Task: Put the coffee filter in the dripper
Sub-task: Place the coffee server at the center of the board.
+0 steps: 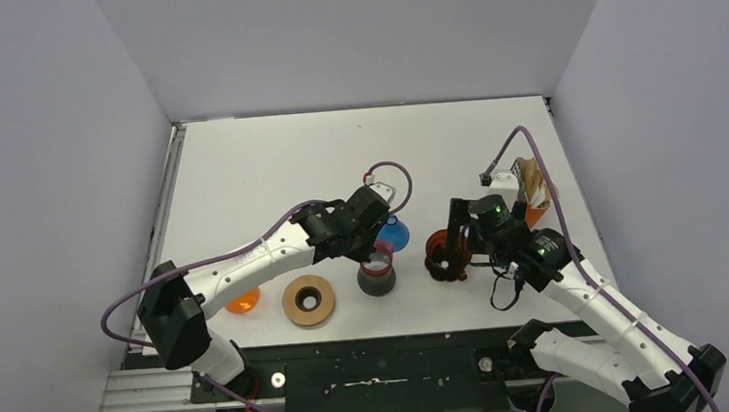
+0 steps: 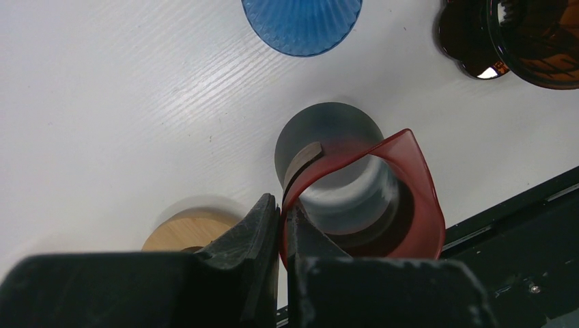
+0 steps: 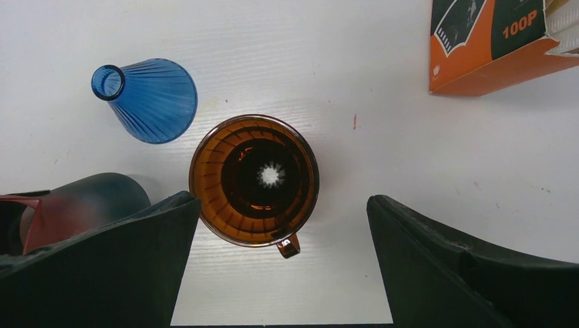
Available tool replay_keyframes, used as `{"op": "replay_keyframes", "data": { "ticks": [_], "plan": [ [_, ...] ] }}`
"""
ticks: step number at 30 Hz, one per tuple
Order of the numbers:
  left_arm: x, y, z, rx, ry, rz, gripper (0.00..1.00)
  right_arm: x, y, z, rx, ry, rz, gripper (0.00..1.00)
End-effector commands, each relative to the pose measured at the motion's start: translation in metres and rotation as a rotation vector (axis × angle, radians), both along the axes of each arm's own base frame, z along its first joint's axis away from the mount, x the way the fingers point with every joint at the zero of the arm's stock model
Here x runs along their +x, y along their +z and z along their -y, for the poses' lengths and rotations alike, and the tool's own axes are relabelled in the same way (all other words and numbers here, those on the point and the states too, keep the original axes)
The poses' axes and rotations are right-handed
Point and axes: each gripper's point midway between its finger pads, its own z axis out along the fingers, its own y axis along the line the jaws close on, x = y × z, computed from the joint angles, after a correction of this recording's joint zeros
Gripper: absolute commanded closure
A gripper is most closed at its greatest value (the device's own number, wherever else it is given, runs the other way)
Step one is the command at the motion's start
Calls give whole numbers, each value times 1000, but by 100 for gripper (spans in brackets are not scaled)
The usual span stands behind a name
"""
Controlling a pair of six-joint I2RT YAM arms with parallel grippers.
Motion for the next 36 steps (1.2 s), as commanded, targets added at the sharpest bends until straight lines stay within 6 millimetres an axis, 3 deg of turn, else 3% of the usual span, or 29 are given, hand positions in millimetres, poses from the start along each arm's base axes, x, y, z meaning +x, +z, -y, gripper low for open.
{"op": "replay_keyframes", "data": {
  "ticks": [1,22,27,36],
  "plan": [
    [11,8,18,-72,7,50,100,2,-4,11,1,-87,8,0],
    [9,-16,18,-35,-10,24,100,0,-29,17,58,-186,-44,0],
    [9,-16,18,-30,-12,22,92,0,-35,16,77,-196,-58,0],
    [14,10,17,-64,-10,76,59,-1,-53,14,111,-219,-93,6]
  ]
}}
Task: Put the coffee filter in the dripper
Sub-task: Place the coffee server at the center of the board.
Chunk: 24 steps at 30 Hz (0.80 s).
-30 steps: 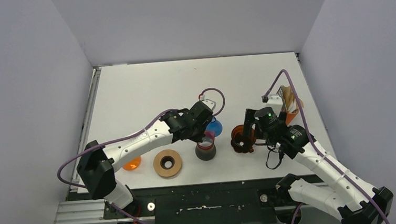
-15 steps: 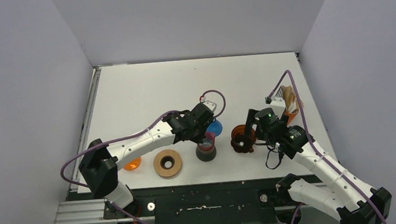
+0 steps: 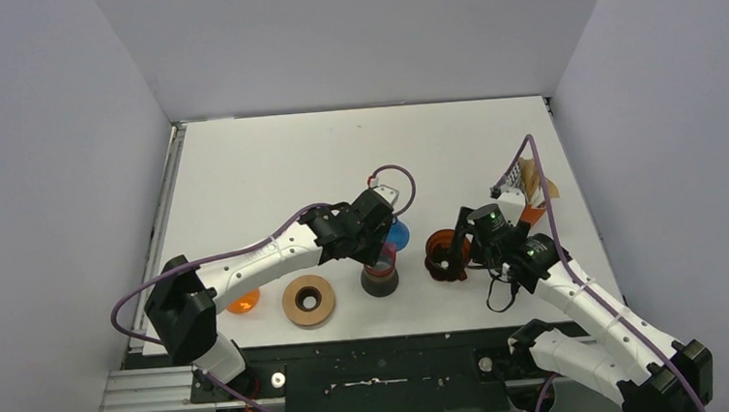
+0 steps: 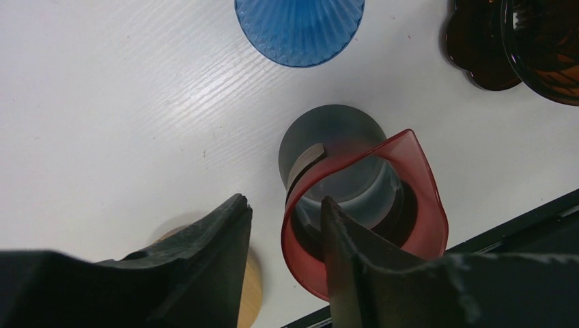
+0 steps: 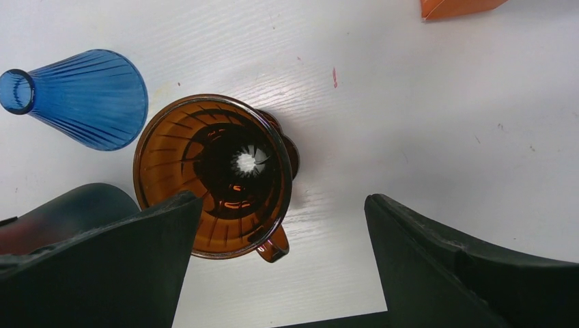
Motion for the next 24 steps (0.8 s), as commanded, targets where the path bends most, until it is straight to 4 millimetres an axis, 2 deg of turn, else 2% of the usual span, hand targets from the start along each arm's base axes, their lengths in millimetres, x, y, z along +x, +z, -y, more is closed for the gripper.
{"op": "replay_keyframes", "data": {
  "ticks": [1,7,13,17,24],
  "plan": [
    [7,35,9,-83,-5,79,57,7,-5,-4,51,-40,16,7],
    [8,71,8,-145,-23,138,44,8,-18,-1,88,-76,-1,19],
    [7,108,12,-252,-57,202,32,10,-27,-7,144,-93,-14,29],
    [8,130,7,-287,-71,254,25,11,-29,-13,207,-99,-5,36],
    [5,158,-2,-354,-103,340,18,11,-37,-14,255,-137,-10,49]
  ]
}}
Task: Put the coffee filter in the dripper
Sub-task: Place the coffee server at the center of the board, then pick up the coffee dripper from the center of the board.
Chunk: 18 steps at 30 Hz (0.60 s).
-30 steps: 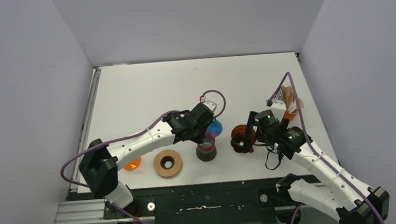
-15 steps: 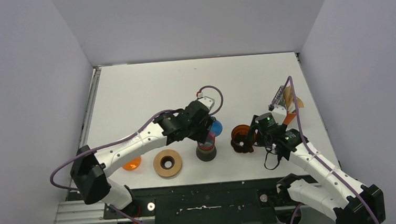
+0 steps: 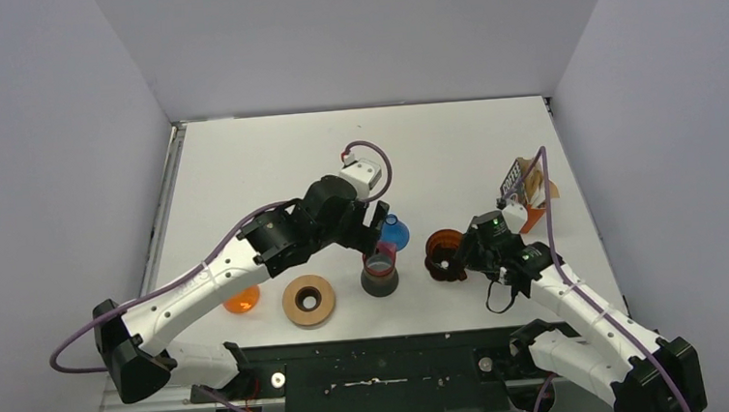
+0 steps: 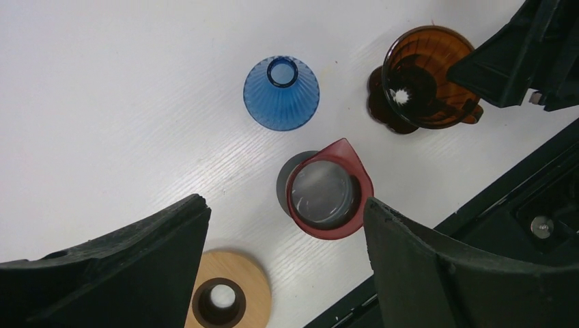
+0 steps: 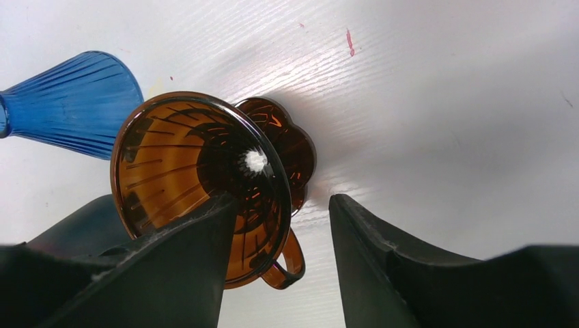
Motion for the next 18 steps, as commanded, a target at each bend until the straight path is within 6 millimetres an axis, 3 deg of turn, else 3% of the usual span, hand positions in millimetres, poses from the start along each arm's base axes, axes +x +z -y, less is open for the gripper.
{"op": "replay_keyframes", "data": {
  "ticks": [1,8,18],
  "plan": [
    [4,51,2,-131,-34,138,17,13,7,-6,74,-46,58,51],
    [3,58,-9,-150,-41,210,15,12,4,-5,94,-76,54,63],
    [4,49,-13,-149,-26,217,14,10,1,-6,126,-102,55,79]
  ]
}}
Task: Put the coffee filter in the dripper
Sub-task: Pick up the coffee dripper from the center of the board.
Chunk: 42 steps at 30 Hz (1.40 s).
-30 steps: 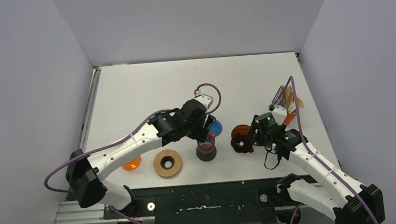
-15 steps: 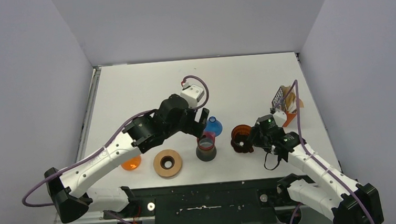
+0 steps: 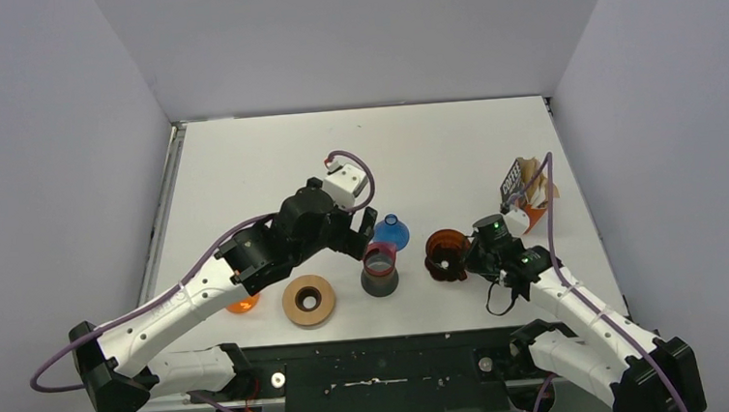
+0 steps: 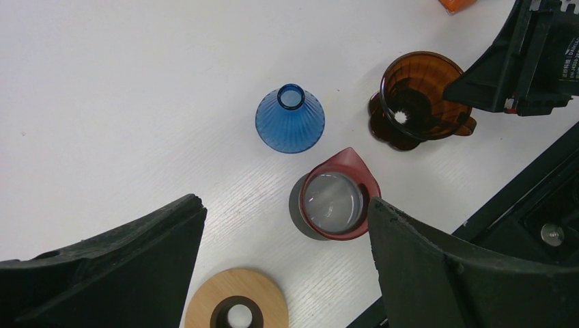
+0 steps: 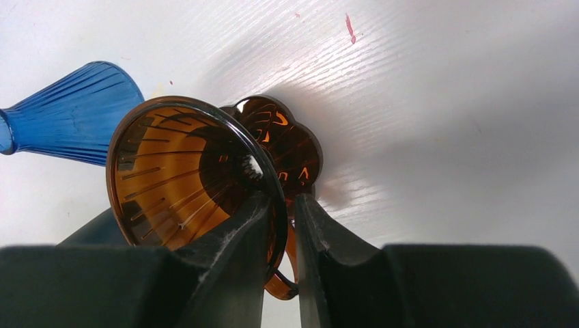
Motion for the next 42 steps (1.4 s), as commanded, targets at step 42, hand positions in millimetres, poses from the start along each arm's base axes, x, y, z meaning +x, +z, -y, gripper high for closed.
{"op": "replay_keyframes", "data": {
  "ticks": [42],
  "plan": [
    [37,36,-68,-183,285,146,12,46,187,-26,13,243,416,100]
  ]
}}
